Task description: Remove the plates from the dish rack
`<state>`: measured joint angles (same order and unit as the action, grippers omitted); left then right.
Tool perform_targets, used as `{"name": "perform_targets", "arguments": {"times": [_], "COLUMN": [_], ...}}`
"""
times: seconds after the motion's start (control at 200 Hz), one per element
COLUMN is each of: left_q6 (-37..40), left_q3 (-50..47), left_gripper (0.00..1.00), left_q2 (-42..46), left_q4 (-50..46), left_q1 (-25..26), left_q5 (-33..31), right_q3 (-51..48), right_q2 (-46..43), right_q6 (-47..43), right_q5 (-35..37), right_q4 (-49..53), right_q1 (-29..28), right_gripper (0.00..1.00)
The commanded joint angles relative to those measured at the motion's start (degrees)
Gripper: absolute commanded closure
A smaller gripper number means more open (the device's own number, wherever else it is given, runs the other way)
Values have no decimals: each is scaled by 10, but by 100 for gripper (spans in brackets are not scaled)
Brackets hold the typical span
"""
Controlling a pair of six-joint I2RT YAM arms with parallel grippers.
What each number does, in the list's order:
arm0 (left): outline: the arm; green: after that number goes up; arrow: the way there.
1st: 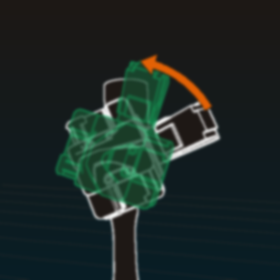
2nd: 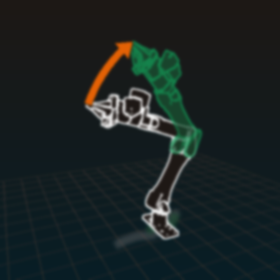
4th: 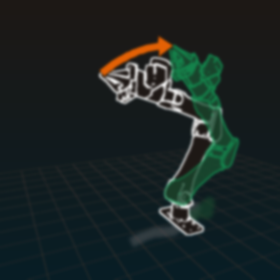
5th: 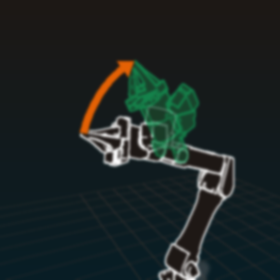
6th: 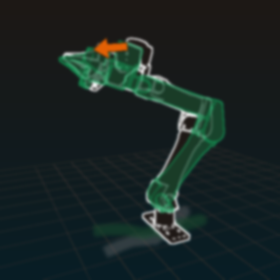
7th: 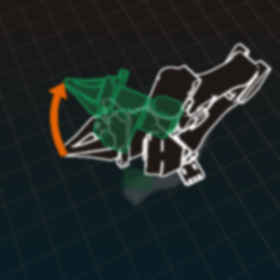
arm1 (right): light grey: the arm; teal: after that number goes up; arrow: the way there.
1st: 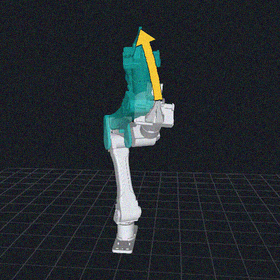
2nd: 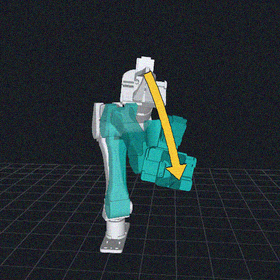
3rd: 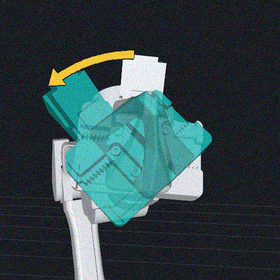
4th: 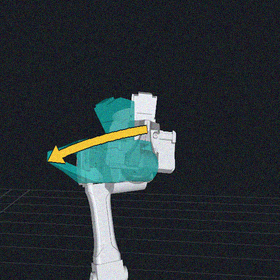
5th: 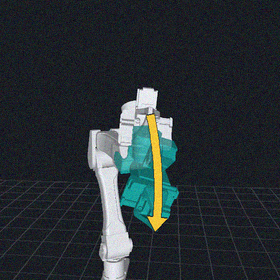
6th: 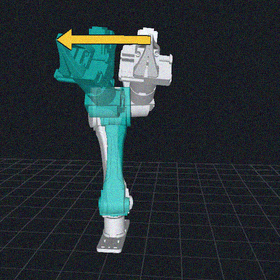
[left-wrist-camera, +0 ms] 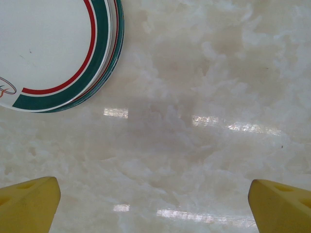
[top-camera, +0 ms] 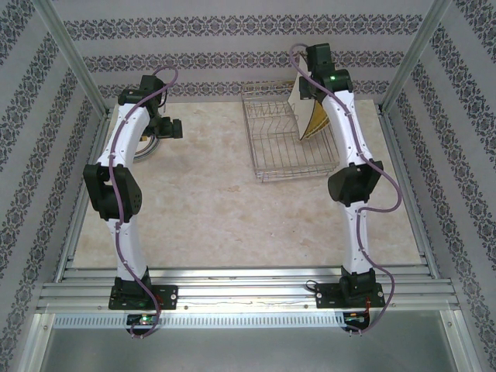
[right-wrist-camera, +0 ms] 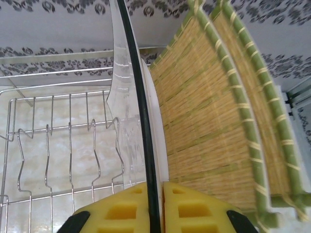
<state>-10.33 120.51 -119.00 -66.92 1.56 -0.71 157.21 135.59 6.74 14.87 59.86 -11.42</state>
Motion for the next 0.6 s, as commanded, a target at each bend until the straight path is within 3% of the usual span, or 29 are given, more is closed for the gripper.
{"name": "perform_targets", "arguments": {"times": [0.0,0.595], "left_q6": [-5,-7], "left_q3": [12,15], "left_gripper": [0,0], "left_q2": [6,4], "left_q4": [-10,-11], "left_q1": [7,9], "left_q5": [-10,-10], "right_q3": [20,22], "right_q2": [-76,-149], "right_q6": [-16,-38], "right_q5": [20,26], "right_q4": [-76,-78], "right_q1": [-14,-44], "right_gripper": [100,100]}}
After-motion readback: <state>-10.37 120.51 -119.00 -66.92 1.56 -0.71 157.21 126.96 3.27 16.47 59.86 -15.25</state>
